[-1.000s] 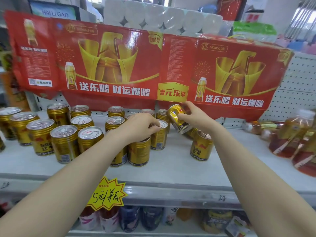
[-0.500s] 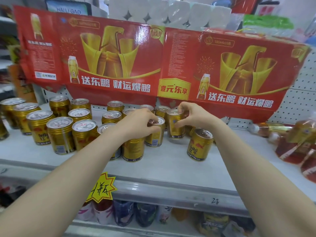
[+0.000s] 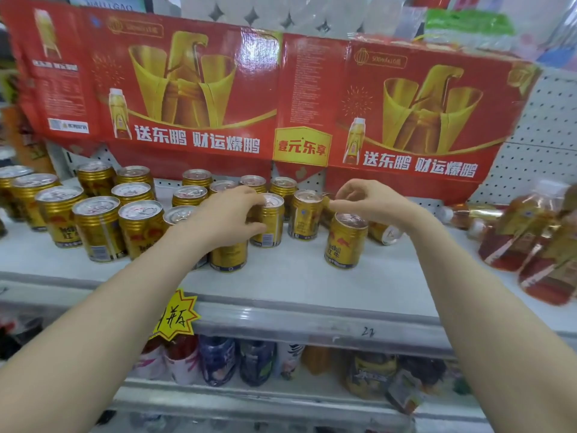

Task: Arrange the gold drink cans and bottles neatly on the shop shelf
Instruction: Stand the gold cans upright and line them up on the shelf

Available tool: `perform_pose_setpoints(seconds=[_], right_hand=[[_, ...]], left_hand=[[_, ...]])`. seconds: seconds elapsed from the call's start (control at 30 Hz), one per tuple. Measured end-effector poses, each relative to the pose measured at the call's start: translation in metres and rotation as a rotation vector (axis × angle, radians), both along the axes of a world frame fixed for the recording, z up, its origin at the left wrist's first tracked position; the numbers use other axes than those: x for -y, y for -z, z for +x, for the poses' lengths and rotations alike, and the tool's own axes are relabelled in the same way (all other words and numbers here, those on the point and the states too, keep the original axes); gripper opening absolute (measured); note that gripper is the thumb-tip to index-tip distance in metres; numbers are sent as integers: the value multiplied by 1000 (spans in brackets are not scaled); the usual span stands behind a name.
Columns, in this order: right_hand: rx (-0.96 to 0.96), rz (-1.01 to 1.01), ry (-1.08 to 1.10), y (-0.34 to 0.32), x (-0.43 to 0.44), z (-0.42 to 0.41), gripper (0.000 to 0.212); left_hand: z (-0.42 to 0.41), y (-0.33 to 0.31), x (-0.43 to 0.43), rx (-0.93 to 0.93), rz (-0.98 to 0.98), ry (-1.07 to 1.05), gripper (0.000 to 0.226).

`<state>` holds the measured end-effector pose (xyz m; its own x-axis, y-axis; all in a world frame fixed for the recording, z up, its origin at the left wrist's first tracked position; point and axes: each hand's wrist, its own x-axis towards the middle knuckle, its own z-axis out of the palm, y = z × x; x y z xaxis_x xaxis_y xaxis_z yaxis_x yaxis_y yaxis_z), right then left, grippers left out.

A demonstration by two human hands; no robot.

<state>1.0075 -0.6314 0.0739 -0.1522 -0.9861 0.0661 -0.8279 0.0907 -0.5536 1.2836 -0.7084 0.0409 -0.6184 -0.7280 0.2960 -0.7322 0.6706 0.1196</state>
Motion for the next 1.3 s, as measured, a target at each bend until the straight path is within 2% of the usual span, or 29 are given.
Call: perform_pose_setpoints(seconds=[0.1, 0.2, 0.33, 0.57, 0.67, 0.73, 0.8, 0.87, 1.03, 1.17, 1.3], right_hand=[[-117, 135, 22, 10, -19, 11, 50], [-226, 28, 56, 20, -27, 29, 51], [-138, -66, 7, 28, -31, 56, 55], [-80, -37, -67, 32, -31, 72, 54], [69, 14, -118, 24, -33, 58, 55], [154, -93, -28, 18, -28, 34, 51], [58, -220, 139, 14, -20, 4, 35], [-124, -211, 246, 14, -9, -22, 28], [-351, -65, 157, 28, 24, -39, 55], [-573, -81, 138, 59, 49, -25, 77], [-592, -162, 186, 73, 60, -21, 69]], left_hand=[[15, -1, -8, -18, -3, -7, 67], [29, -3, -16, -2, -2, -11, 63], [38, -4, -24, 25, -15, 2, 56], [38, -5, -24, 20, 2, -4, 52], [31, -9, -21, 3, -12, -14, 43], [22, -14, -17, -20, -31, -17, 41], [8, -19, -13, -42, -51, -17, 40], [-11, -24, -7, -48, -52, 2, 41], [-68, -21, 6, 18, -11, 109, 46], [-83, -10, 17, 75, 6, 129, 46], [-85, -5, 20, 37, 10, 121, 43]])
